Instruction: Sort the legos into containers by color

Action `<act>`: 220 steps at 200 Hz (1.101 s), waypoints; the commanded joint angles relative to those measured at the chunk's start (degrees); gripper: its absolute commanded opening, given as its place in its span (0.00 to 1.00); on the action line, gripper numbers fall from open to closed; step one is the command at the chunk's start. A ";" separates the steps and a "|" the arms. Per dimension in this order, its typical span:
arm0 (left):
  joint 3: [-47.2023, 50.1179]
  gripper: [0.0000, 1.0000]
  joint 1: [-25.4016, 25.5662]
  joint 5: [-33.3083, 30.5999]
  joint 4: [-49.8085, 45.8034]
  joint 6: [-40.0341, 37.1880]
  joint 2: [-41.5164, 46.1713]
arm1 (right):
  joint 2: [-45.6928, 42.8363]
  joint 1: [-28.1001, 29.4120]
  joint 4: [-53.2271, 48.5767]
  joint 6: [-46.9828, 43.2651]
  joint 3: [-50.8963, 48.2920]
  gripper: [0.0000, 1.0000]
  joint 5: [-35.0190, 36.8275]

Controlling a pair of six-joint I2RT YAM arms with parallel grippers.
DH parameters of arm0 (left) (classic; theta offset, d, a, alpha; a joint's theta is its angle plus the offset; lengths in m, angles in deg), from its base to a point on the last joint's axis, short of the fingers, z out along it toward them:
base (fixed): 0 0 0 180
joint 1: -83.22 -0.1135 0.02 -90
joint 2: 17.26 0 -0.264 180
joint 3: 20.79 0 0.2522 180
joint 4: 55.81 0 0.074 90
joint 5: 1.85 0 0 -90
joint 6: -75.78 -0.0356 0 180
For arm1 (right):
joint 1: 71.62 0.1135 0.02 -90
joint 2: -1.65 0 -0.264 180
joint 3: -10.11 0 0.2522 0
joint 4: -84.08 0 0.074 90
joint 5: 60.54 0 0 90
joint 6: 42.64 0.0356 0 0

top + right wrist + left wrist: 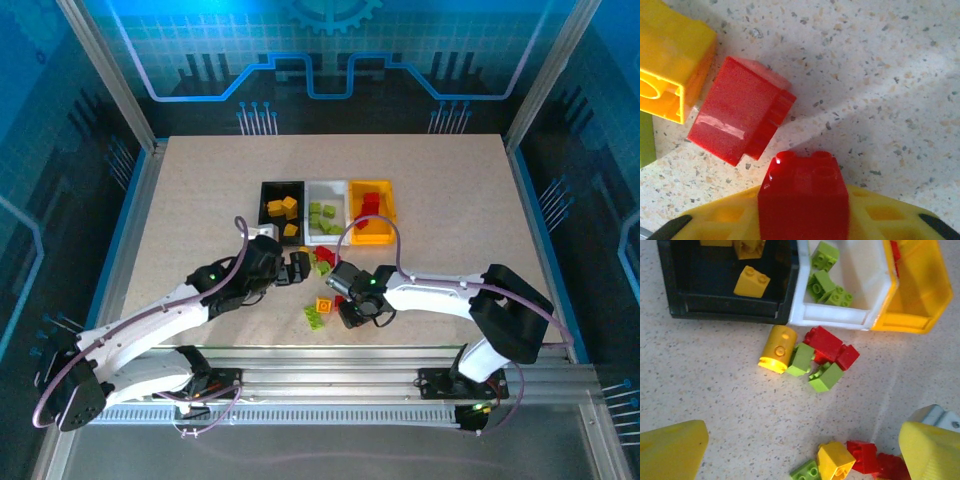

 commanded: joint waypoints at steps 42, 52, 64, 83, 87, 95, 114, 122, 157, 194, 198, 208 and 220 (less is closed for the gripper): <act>2.37 0.99 -0.14 -2.31 -2.18 1.54 2.60 | -10.67 -8.12 -3.42 -3.27 3.54 0.28 6.22; 2.91 0.99 -0.13 -2.28 -2.11 1.66 2.88 | -11.67 -11.55 -3.41 -4.57 5.77 0.28 6.61; 3.40 0.99 -0.14 -2.19 -2.29 1.86 3.09 | -11.65 -15.64 -2.74 -5.52 8.80 0.28 7.13; 4.23 0.99 -0.10 -1.55 -2.15 2.37 3.11 | -7.94 -21.38 -0.56 -6.28 14.16 0.28 6.90; 4.39 0.99 -0.15 -1.41 -2.25 2.52 3.09 | -6.74 -22.10 -0.24 -6.37 15.53 0.28 7.29; 4.77 0.99 -0.11 -1.22 -2.28 2.78 3.03 | -3.55 -23.50 0.40 -6.51 18.31 0.29 8.09; 5.28 0.99 -0.16 -0.57 -2.33 3.19 3.09 | 4.83 -26.11 0.55 -6.46 25.52 0.29 9.63; 5.50 0.99 -0.15 -0.25 -2.39 3.19 3.12 | 8.29 -27.01 0.00 -6.24 28.71 0.30 10.09; 5.67 0.99 -0.15 1.61 -2.27 2.72 2.67 | 20.14 -29.03 -3.87 -5.27 39.96 0.33 13.14; 5.58 0.99 -0.15 4.33 -1.47 1.66 1.44 | 24.78 -30.84 -5.18 -3.87 44.47 0.55 11.56; 5.57 0.99 -0.14 4.60 -1.38 1.42 1.17 | 24.89 -30.87 -5.31 -3.92 44.85 0.60 11.47; 5.49 0.99 -0.10 5.68 -0.96 0.66 0.68 | 24.37 -30.87 -5.13 -4.18 45.28 0.67 10.94; 5.18 0.99 -0.15 6.99 -0.69 -0.10 -0.11 | 22.92 -30.71 -4.79 -4.10 44.88 0.70 10.34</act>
